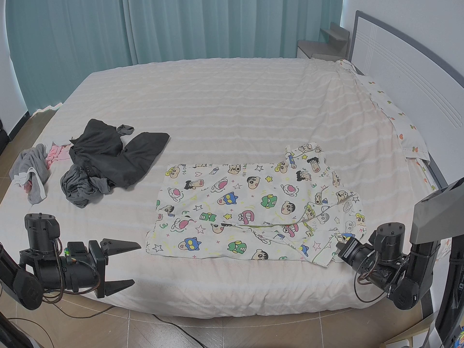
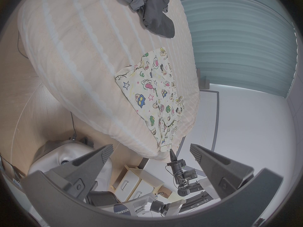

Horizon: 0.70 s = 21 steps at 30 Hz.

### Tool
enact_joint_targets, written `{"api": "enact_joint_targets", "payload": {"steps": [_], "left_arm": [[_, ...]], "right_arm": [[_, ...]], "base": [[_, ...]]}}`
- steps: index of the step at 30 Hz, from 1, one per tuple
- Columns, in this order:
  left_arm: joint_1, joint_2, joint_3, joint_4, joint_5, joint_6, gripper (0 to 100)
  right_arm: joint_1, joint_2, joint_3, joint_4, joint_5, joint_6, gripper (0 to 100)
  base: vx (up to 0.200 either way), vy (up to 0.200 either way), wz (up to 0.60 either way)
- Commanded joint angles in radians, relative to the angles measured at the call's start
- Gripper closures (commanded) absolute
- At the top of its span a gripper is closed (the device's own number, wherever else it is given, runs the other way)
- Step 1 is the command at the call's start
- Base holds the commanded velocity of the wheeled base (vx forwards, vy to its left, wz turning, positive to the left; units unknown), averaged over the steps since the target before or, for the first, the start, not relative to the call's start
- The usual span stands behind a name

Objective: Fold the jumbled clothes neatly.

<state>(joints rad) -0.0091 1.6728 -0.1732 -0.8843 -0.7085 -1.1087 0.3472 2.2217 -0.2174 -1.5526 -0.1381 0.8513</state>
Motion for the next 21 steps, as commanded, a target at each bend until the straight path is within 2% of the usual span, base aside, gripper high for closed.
{"api": "enact_joint_targets", "payload": {"steps": [1, 4, 8, 14, 21], "left_arm": [[0.000, -0.001, 0.000, -0.001, 0.000, 0.000, 0], [0.000, -0.001, 0.000, -0.001, 0.000, 0.000, 0], [0.000, -0.001, 0.000, -0.001, 0.000, 0.000, 0], [0.000, -0.001, 0.000, -0.001, 0.000, 0.000, 0], [0.000, 0.001, 0.000, -0.001, 0.000, 0.000, 0]], "right_arm": [[0.003, -0.076, 0.010, -0.014, -0.002, -0.093, 100], [0.004, -0.093, 0.013, 0.006, -0.003, -0.172, 100], [0.015, -0.099, 0.018, 0.026, -0.037, -0.261, 100], [0.015, -0.089, 0.030, 0.037, -0.046, -0.472, 100], [0.010, -0.123, -0.008, 0.129, -0.072, -0.620, 100]], "base": [[0.000, 0.000, 0.00], [0.000, 0.000, 0.00], [0.000, 0.000, 0.00], [0.000, 0.000, 0.00], [0.000, 0.000, 0.00]]}}
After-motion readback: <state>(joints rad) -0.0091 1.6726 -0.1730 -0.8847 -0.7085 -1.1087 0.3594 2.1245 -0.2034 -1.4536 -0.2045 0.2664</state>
